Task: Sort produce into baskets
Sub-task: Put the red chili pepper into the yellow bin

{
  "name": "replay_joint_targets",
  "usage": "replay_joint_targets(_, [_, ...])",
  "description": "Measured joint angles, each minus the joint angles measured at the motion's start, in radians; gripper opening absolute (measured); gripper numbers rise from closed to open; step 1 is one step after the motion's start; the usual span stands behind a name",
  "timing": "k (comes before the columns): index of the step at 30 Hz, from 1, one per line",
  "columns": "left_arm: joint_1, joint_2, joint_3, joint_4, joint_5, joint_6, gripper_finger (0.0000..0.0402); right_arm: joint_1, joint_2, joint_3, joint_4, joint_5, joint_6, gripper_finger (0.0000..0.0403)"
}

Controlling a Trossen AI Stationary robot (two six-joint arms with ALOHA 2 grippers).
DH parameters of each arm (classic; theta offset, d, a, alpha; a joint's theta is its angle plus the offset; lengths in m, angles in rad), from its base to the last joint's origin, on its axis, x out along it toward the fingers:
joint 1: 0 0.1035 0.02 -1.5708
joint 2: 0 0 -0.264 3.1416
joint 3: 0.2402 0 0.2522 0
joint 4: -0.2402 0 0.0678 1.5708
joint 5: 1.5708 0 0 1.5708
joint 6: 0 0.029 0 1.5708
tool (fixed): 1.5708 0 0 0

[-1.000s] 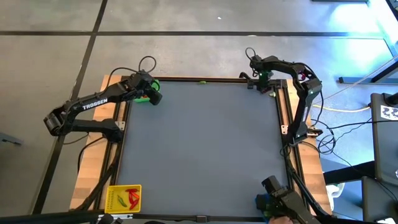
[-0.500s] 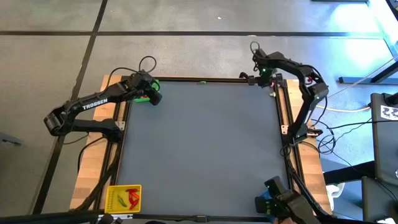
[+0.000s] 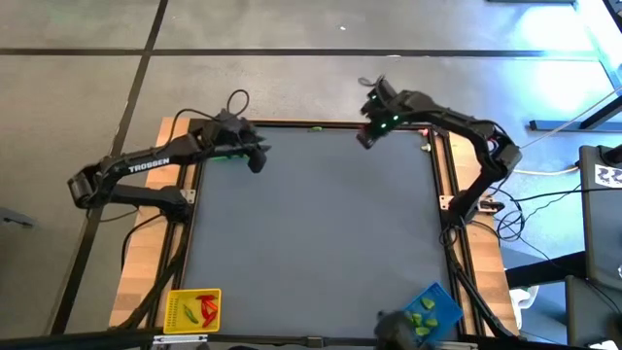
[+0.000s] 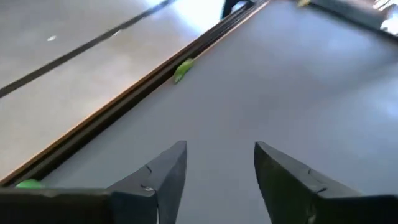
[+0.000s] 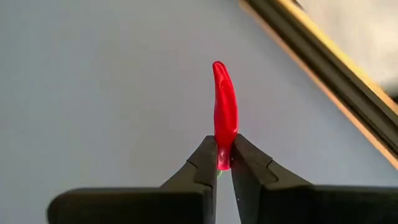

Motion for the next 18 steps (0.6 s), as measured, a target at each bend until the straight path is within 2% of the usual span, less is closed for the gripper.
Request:
replay_joint_targets(10, [-0.139, 0.002, 0.000, 0.123, 0.034, -0.081, 0.0182, 0.319, -0.001, 0.000, 0.355, -0.037, -0.078, 0.0030])
replay_joint_targets(18, [-0.234, 0.008, -0.035, 0.335, 0.035, -0.099, 0.0182, 0.484, -0.001, 0.000, 0.614, -0.037, -0.113, 0.0030])
